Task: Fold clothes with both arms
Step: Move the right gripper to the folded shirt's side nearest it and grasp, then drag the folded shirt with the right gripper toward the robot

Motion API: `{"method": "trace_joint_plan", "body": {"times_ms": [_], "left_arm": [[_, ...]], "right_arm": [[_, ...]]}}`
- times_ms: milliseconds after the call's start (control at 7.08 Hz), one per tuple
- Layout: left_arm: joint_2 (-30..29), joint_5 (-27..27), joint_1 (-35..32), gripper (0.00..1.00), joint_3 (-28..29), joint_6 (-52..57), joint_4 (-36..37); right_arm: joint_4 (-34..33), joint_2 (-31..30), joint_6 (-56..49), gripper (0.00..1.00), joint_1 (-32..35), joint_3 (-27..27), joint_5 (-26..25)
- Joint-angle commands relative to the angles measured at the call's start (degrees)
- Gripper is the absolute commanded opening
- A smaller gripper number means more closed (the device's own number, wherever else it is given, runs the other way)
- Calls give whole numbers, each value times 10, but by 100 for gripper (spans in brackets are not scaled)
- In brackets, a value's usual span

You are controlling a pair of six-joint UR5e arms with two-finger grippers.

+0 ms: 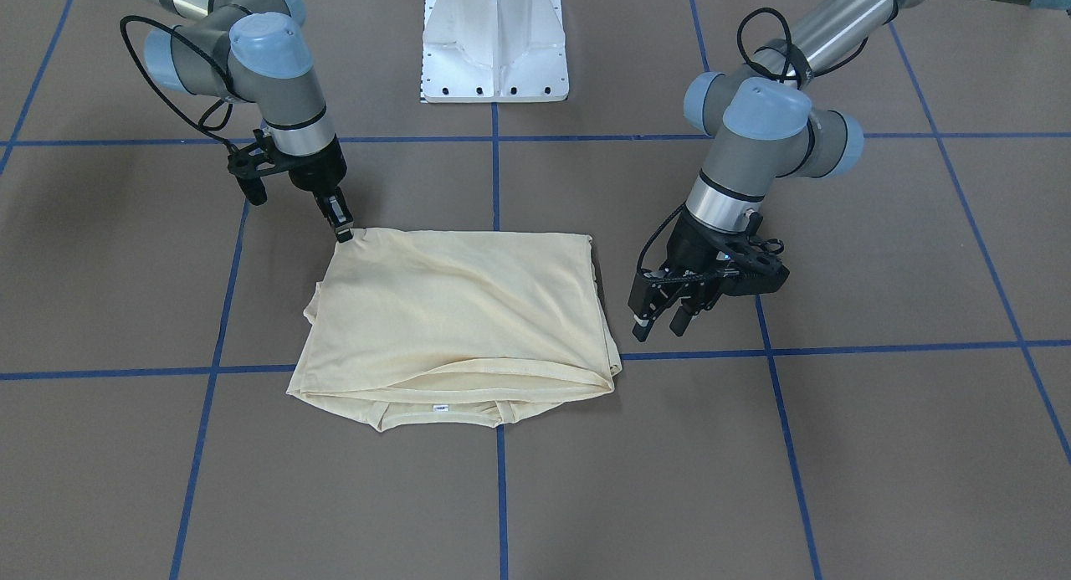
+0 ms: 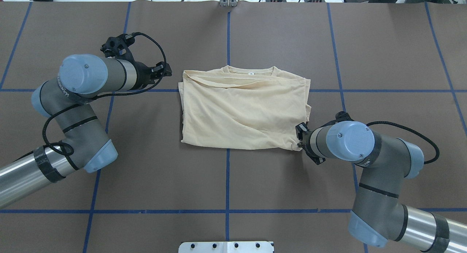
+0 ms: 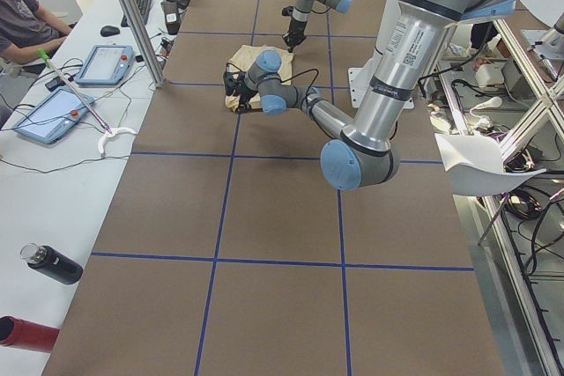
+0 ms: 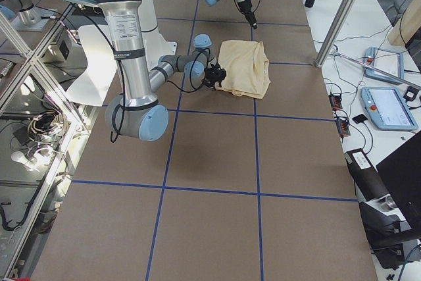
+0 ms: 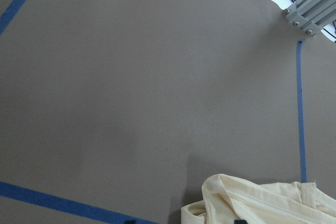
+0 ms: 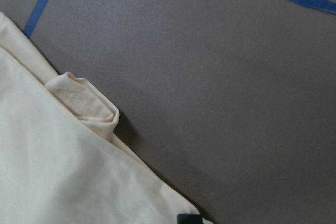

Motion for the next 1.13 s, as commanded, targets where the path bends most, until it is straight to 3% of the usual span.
{"method": "trace_joint_plan", "body": {"times_ms": [0, 424, 706, 988], "left_arm": [[1, 0, 0, 69, 0, 0, 0], [0, -5, -1, 69, -17, 0, 1], [25, -20, 1, 69, -60, -3, 3], [28, -44, 11, 69, -78, -14, 3]], "right_arm": [[-1, -2, -1, 0, 8, 13, 7], [-8, -103, -1, 0, -15, 115, 11], [-11, -152, 0, 0, -105, 164, 12], [-113, -164, 8, 0, -229, 249, 15]]}}
